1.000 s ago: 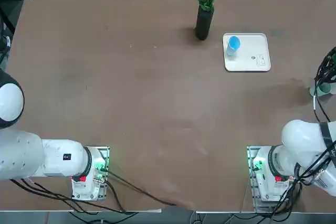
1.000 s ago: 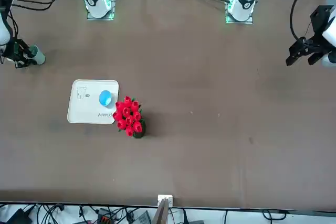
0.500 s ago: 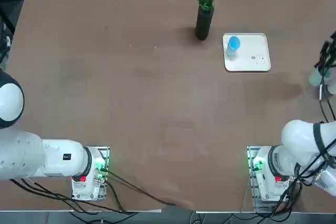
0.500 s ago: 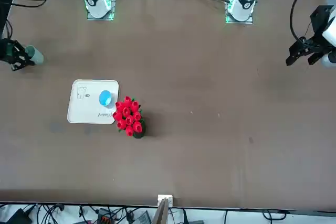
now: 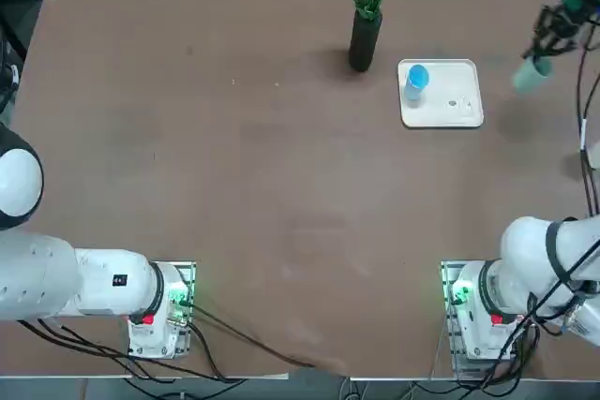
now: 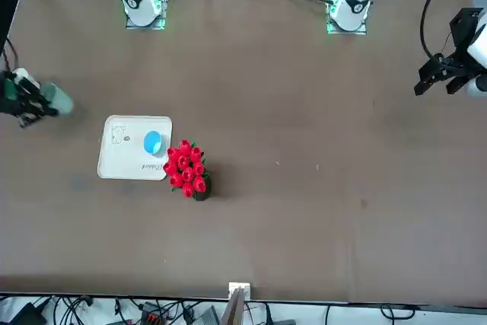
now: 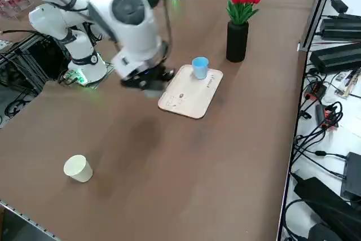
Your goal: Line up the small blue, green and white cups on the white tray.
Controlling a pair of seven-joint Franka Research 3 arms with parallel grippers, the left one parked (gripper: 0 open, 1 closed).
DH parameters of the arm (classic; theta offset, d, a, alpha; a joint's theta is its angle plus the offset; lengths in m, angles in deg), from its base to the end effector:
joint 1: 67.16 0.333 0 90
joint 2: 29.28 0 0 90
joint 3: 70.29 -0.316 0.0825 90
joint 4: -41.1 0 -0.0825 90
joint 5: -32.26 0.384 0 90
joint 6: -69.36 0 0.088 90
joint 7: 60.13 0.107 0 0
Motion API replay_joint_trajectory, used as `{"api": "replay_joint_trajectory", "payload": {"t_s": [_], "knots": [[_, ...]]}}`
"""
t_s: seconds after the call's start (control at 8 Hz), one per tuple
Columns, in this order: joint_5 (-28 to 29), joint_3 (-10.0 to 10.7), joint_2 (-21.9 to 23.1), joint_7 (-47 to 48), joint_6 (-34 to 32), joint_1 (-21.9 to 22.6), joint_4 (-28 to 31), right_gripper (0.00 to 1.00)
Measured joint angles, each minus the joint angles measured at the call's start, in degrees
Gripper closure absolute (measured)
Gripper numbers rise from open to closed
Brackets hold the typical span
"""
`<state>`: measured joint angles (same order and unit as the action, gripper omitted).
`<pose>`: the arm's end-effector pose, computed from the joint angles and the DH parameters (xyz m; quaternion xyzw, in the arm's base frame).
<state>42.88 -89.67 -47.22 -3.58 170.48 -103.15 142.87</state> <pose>0.5757 -0.1686 0.3729 -0.7668 0.6079 0.1911 0.0778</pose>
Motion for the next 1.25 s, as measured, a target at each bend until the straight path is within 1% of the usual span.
{"api": "replay_joint_trajectory", "payload": {"t_s": [0.25, 0.38, 0.5, 0.62, 0.88, 1.25], "knots": [[0.53, -0.24, -4.21, 10.85, 7.32, 8.95, 0.1, 0.98], [0.53, -0.21, -6.55, 14.3, 10.66, 11.81, 0.19, 0.98], [0.52, -0.15, -8.4, 16.36, 13.48, 13.44, 0.5, 0.98], [0.52, -0.1, -9.61, 17.33, 16.32, 14.12, 1.38, 0.98], [0.52, -0.03, -10.26, 18.89, 21.16, 14.87, 4.06, 0.98], [0.52, 0.0, -10.24, 20.11, 24.0, 15.5, 5.32, 0.98]]}}
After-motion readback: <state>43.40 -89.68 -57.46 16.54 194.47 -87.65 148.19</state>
